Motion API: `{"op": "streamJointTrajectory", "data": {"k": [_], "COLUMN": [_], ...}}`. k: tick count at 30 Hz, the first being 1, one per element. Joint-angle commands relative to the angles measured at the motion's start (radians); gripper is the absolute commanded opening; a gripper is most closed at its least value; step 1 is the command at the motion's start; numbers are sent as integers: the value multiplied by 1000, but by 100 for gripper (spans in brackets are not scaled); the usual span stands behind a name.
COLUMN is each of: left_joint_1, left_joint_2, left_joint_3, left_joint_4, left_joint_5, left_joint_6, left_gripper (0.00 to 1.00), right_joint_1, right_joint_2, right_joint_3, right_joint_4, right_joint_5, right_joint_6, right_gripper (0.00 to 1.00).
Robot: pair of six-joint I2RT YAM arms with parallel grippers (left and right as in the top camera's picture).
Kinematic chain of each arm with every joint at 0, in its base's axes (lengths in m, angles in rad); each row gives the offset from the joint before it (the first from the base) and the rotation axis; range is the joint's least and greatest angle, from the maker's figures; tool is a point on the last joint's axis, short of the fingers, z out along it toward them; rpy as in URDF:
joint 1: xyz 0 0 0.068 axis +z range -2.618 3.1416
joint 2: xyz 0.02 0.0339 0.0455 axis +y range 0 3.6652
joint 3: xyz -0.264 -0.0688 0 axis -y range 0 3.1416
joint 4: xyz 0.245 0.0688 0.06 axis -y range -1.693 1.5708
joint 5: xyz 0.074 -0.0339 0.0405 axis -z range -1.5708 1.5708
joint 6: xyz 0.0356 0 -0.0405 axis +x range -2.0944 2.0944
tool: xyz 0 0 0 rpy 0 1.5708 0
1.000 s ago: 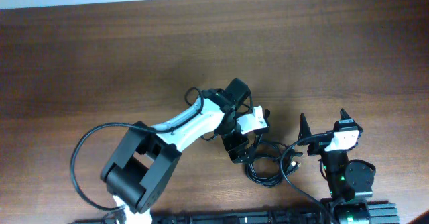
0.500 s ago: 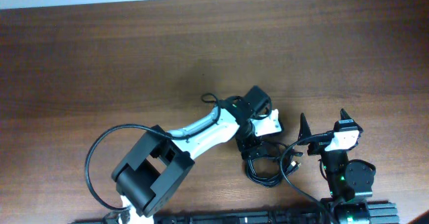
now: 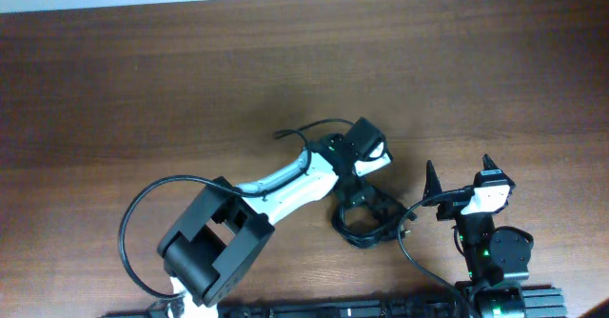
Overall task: Untangle cables
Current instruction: 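Lower the left gripper and grasp a black cable in the bundle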
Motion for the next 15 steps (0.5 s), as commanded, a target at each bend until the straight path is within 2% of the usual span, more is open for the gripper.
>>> {"op": "streamJointTrajectory", "data": {"k": [1,9,15], "left_joint_1": [68,187,204], "left_joint_2": [15,15,15], "left_joint_3": [2,2,2], "left_joint_4": [6,73,122], "left_joint_5": [-137,-129,-129], "left_joint_6": [-144,-189,-188], "left_gripper": [99,99,99], "right_joint_1": [-7,-7,-7], "right_joint_2": [-10,-10,-10], "right_joint_3": [-5,-5,-5], "right_joint_4": [-5,-5,-5], "right_joint_5": [5,5,5], "right_joint_6": [-7,-7,-7], "right_gripper": [99,99,99]}}
